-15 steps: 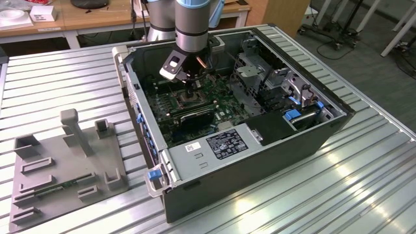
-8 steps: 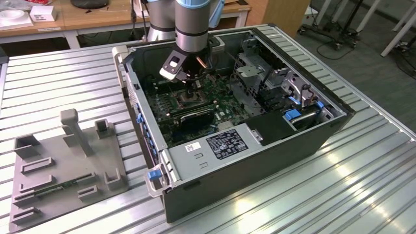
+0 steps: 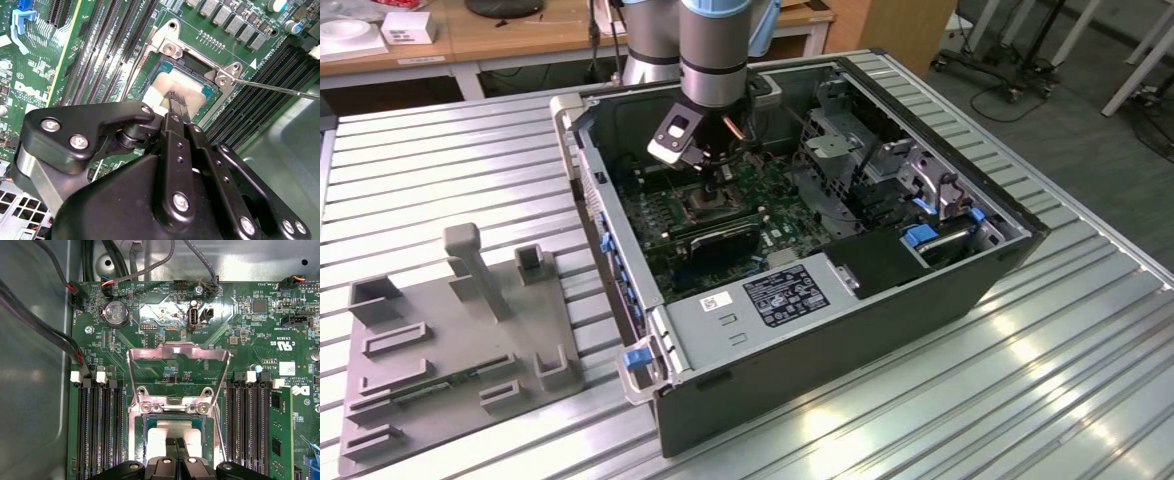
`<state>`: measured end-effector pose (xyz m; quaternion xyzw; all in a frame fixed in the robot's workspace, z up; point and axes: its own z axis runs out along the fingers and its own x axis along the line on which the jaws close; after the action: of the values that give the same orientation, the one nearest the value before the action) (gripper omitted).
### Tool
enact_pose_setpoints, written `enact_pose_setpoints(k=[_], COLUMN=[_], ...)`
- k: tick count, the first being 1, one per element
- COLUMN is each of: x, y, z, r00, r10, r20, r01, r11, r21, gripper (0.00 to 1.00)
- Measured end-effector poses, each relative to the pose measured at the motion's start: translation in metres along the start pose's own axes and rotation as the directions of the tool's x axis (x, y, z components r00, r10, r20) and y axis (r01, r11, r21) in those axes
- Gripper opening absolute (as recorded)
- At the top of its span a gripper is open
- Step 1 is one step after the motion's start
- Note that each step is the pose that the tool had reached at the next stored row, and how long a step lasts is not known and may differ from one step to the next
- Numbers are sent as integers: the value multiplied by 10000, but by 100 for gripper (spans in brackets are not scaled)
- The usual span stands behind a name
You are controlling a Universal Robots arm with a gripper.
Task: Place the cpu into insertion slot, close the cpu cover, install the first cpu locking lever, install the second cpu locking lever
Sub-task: 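Place the cpu into insertion slot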
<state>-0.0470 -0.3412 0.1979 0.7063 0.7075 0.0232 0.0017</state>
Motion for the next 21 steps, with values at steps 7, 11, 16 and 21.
enact_pose_setpoints(k=[7,11,16,21], x=[5,3,5,8], y=[3,3,6,9], z=[-17,-67,-150,-240], r00=[10000,10000,10000,10000], r10=[0,0,0,0], r20=[-26,-5,-2,-2], r01=[0,0,0,0], r11=[10000,10000,10000,10000], r21=[-16,-3,-1,-1], gripper=[11,11,11,11])
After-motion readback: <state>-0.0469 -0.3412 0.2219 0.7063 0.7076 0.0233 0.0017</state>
